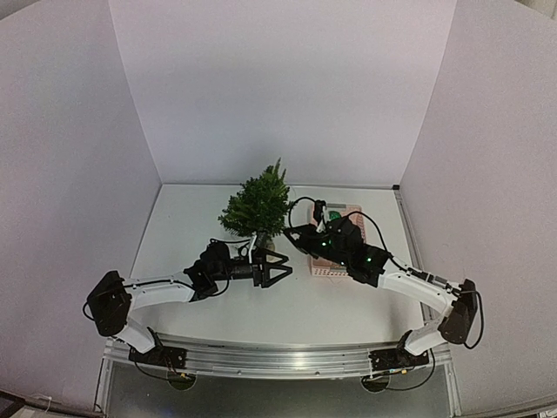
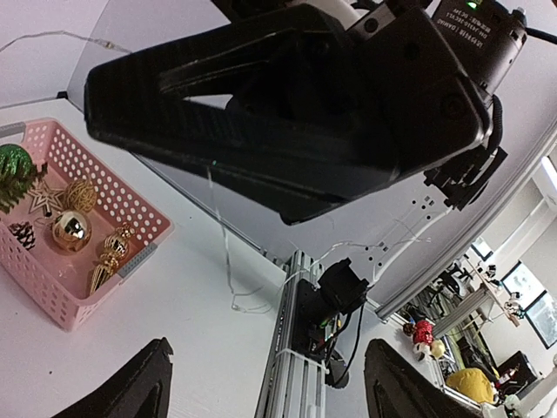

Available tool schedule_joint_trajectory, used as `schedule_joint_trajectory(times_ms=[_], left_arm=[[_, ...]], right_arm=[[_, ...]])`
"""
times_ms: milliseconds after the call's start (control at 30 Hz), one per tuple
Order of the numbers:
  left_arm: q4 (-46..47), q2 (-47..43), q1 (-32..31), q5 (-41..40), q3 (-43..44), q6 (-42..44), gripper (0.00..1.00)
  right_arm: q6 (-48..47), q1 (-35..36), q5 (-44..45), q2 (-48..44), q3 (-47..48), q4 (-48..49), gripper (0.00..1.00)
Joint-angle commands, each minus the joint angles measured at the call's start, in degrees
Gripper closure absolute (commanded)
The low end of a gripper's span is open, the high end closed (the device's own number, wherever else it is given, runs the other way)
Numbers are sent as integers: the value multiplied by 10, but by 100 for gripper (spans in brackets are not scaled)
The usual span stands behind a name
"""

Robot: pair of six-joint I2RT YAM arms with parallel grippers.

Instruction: Decorate the small christmas tree

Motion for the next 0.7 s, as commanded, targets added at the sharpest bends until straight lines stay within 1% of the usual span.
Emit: schedule_joint_trajectory(times_ms=[0,100,167,267,333,367,400,567,667], left_arm=[[86,13,4,9,27,0,27],[105,30,9,21,27,10,29],[122,38,9,41,29,17,32],[122,50,10,36,40,15,41],[113,58,11,26,46,7,51],[112,61,12,23,48,1,54],[111,64,12,20,50,-4,56],[113,70,18,20,64,-9,58],[114,73,20,22,71,-4,69]], right_arm=[[-10,4,-3,5,20,28,100],[1,4,-13,5,18,29,100],[6,4,-17,5,15,28,100],[4,4,-24,6,16,28,100],[2,4,-24,6,18,28,100],[-2,4,-24,4,19,28,100],[-5,4,-24,3,20,28,100],[-6,4,-24,-12,5,28,100],[-9,4,-15,-21,-4,28,100]])
